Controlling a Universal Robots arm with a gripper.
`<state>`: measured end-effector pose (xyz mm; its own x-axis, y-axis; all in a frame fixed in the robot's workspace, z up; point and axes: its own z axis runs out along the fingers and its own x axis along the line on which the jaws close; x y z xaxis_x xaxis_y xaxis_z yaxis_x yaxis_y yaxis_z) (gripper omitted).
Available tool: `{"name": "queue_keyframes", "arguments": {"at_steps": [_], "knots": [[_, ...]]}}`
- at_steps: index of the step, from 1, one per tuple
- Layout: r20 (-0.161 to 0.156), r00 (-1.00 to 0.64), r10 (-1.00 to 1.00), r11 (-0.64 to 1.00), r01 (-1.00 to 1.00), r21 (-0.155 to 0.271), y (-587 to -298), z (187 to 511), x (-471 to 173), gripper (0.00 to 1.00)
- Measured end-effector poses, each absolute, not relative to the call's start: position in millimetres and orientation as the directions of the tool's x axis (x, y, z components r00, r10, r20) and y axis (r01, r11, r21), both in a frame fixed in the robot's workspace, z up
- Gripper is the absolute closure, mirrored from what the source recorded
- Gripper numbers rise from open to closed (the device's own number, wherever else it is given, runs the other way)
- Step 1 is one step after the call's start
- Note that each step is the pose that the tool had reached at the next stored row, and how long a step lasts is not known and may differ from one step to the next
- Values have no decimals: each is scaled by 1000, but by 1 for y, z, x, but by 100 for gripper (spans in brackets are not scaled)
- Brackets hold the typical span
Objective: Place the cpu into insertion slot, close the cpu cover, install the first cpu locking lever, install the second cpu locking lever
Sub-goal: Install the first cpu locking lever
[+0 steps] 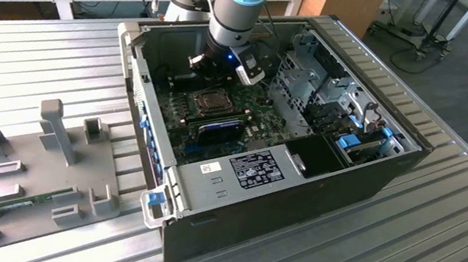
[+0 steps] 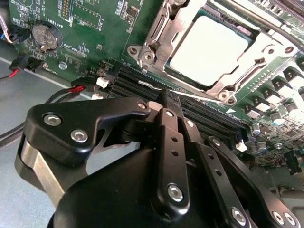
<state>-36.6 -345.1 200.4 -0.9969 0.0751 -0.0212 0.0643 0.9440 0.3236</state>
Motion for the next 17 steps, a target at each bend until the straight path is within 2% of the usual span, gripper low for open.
{"name": "queue_keyframes", "arguments": {"at_steps": [17], "knots": [[-21,-992,125,940,112,324,-346,197,-36,89]]}}
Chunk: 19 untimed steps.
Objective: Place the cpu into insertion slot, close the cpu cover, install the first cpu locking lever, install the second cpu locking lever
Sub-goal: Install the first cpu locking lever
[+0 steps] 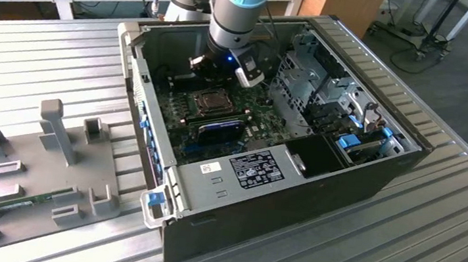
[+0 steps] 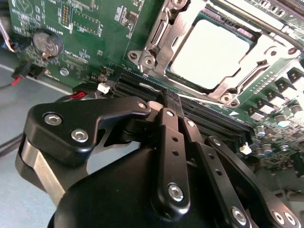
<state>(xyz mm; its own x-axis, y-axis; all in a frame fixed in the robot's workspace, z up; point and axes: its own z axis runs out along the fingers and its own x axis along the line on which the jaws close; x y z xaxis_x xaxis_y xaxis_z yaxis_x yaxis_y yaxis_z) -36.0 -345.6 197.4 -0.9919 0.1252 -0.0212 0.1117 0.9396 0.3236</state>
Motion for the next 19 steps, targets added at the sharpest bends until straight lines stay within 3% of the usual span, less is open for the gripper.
{"name": "queue_keyframes", "arguments": {"at_steps": [19], "knots": [[-22,-984,177,933,160,321,-345,203,-36,89]]}}
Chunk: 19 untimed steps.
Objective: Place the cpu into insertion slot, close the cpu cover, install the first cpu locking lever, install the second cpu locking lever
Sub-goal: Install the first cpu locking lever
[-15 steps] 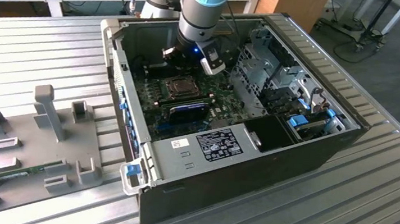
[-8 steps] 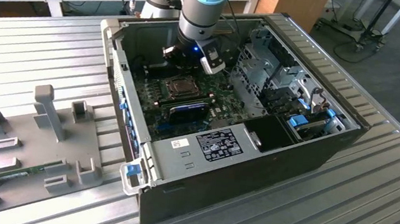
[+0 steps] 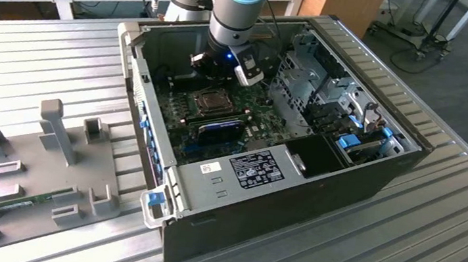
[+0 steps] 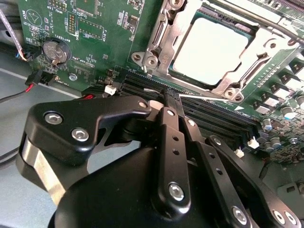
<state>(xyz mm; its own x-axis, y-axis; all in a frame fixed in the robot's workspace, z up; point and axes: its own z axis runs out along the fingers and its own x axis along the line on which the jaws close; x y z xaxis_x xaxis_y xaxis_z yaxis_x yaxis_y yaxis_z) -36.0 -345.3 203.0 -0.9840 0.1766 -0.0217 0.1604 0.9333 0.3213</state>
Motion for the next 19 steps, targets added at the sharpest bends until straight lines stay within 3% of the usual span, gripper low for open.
{"name": "queue_keyframes", "arguments": {"at_steps": [19], "knots": [[-22,-984,177,933,161,321,-340,203,-41,89]]}}
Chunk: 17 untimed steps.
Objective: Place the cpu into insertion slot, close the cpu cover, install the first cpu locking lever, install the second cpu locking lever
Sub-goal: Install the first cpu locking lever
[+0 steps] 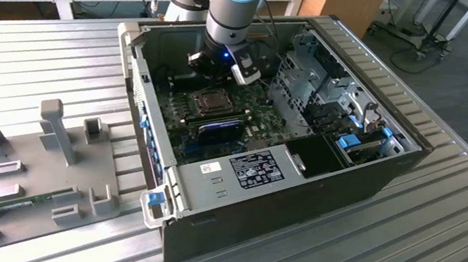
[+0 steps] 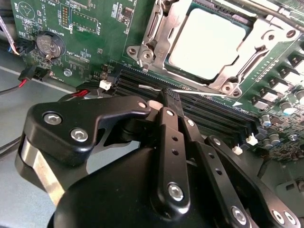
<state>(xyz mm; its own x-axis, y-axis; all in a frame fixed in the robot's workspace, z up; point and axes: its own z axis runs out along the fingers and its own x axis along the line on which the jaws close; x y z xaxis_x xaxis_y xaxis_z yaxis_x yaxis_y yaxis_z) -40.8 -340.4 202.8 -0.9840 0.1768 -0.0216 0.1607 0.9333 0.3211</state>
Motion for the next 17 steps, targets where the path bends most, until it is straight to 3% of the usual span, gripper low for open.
{"name": "queue_keyframes", "arguments": {"at_steps": [17], "knots": [[-22,-980,196,930,179,321,-340,200,-41,89]]}}
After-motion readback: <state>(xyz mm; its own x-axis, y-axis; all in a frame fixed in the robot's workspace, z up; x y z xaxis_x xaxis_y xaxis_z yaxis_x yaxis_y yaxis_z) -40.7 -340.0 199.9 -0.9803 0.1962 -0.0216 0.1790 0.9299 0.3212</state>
